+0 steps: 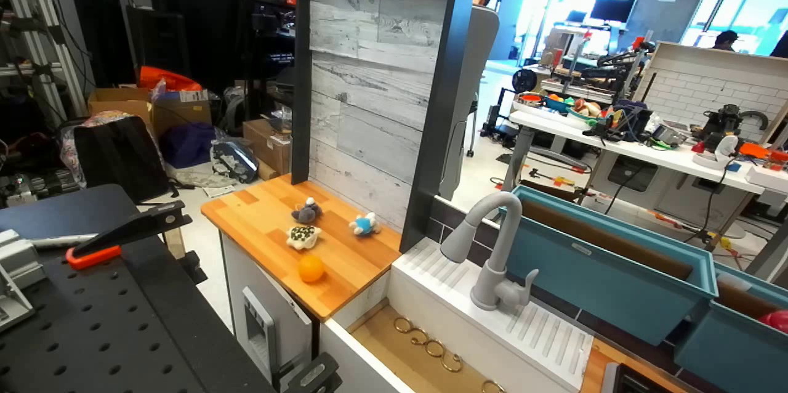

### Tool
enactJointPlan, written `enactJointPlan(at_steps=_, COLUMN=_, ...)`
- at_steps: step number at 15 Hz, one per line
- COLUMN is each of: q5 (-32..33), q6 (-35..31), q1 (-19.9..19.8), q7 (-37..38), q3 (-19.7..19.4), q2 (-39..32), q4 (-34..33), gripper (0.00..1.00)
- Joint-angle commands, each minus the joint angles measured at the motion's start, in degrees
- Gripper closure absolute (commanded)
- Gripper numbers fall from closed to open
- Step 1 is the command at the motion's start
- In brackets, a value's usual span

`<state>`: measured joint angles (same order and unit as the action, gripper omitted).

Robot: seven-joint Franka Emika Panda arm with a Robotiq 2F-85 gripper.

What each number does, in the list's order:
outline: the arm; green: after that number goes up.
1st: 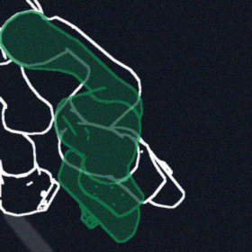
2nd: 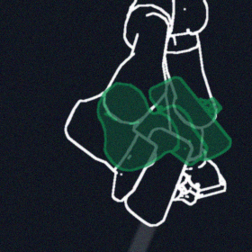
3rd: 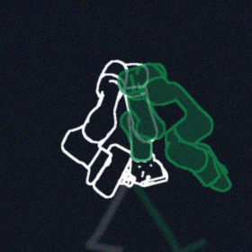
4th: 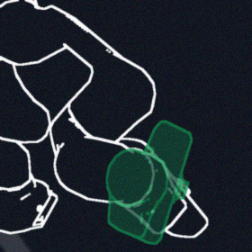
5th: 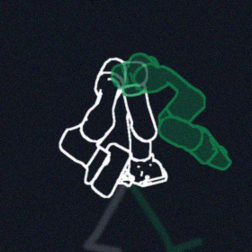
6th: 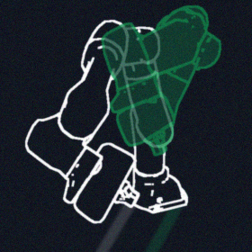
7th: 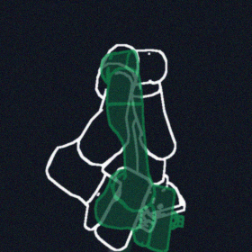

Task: Turn the faucet to the left

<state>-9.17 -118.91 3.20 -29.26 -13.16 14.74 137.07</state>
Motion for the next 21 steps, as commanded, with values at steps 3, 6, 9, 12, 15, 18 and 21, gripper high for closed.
enactJointPlan(at_steps=3, q5=-0.4, q6=0.2, q1=-1.7, q7=-0.3, q3=1.6, q2=-0.1, q4=-0.1, gripper=0.0)
enactJointPlan(at_steps=6, q5=0.4, q6=-3.1, q1=-2.5, q7=1.2, q3=2.3, q2=-2.7, q4=0.6, gripper=0.0)
enactJointPlan(at_steps=9, q5=0.7, q6=-11.4, q1=-3.4, q7=3.9, q3=3.3, q2=-6.2, q4=3.1, gripper=0.0)
enactJointPlan(at_steps=12, q5=3.4, q6=-20.1, q1=-4.2, q7=7.4, q3=4.6, q2=-11.7, q4=5.3, gripper=0.0)
enactJointPlan(at_steps=15, q5=9.3, q6=-27.9, q1=-4.9, q7=14.0, q3=5.9, q2=-17.7, q4=7.3, gripper=0.0)
enactJointPlan(at_steps=18, q5=15.5, q6=-34.3, q1=-4.9, q7=23.4, q3=5.8, q2=-23.4, q4=7.7, gripper=0.0)
enactJointPlan(at_steps=21, q5=16.6, q6=-39.7, q1=-4.5, q7=28.3, q3=5.5, q2=-28.4, q4=6.8, gripper=0.0)
